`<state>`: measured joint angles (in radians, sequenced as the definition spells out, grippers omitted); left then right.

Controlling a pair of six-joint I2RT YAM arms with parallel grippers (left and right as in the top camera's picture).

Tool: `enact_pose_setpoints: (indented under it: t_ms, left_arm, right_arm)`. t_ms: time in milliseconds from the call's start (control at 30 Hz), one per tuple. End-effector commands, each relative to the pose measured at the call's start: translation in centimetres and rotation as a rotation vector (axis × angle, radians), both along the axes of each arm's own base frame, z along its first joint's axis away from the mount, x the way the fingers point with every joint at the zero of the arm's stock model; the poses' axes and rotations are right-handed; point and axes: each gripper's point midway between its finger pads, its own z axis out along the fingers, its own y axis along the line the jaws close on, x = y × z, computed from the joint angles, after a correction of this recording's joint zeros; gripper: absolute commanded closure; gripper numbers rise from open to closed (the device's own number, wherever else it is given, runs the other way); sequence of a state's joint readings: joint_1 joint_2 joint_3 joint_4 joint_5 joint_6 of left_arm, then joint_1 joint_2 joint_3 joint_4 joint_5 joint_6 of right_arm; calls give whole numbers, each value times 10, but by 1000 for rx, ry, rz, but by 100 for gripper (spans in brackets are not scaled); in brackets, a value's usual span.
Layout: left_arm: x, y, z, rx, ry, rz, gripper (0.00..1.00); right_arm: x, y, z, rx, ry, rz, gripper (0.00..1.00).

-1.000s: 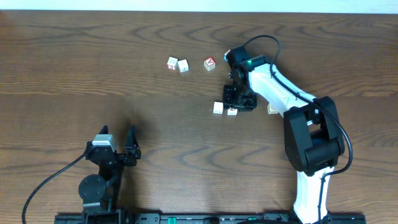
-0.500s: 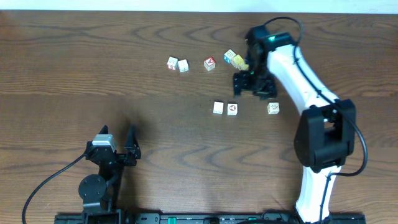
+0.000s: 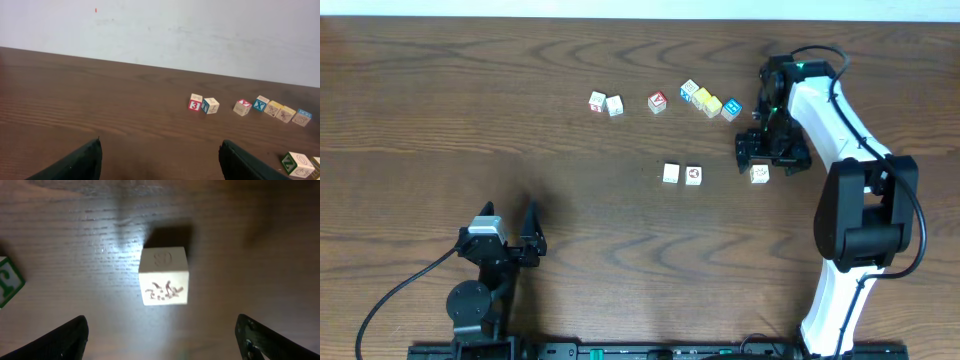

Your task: Lift 3 blocks

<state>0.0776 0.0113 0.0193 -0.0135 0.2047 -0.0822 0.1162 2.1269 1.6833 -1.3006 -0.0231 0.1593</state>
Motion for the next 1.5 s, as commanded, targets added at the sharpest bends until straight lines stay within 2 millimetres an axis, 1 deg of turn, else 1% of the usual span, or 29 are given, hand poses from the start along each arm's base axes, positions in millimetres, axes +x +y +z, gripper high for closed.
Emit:
enact_pose_setpoints:
  t_ms: [0, 33, 167, 233, 267, 300, 433, 467, 633, 700, 833, 967, 1100, 1267, 1467]
  left_arm:
    - [-1, -3, -16, -12, 49, -18, 25]
    - [-1, -3, -16, -12, 49, -18, 25]
    - [-1, -3, -16, -12, 49, -18, 25]
    - [-1, -3, -16, -12, 49, -18, 25]
    - [-1, -3, -16, -12, 49, -18, 25]
    - [-1, -3, -16, -12, 49, -18, 25]
    - [-1, -3, -16, -12, 49, -18, 25]
    - [-1, -3, -16, -12, 49, -18, 25]
    - [-1, -3, -16, -12, 49, -18, 25]
    - [-1, -3, -16, -12, 49, -18, 25]
    - [-1, -3, -16, -12, 49, -18, 25]
    - [-1, -3, -16, -12, 49, -18, 25]
    - [-1, -3, -16, -12, 49, -18, 25]
    - [-1, -3, -16, -12, 49, -18, 25]
    - [-1, -3, -16, -12, 49, -18, 25]
  right_arm:
    - [-1, 0, 0, -3, -19, 42, 9]
    - [-2, 0, -2, -4, -18, 43, 9]
    - [-1, 0, -14, -6, -32, 44, 16]
    - [-1, 0, -21, -5, -41, 44, 26]
    - [-1, 0, -24, -4, -45, 44, 34]
    - [-1, 0, -27, -4, -48, 44, 39]
    - [-1, 1, -32, -3, -56, 40, 51]
    - [0, 1, -32, -4, -59, 34, 52]
    - [3, 3, -32, 7, -71, 27, 57]
    - [3, 6, -32, 24, -69, 25, 60]
    - [2, 16, -32, 77, -66, 20, 63]
    - [1, 30, -31, 135, -62, 15, 64]
    - [1, 36, -31, 131, -61, -28, 64]
    - [2, 56, -30, 174, -69, -30, 62]
    - [-2, 70, -30, 167, -63, -28, 61]
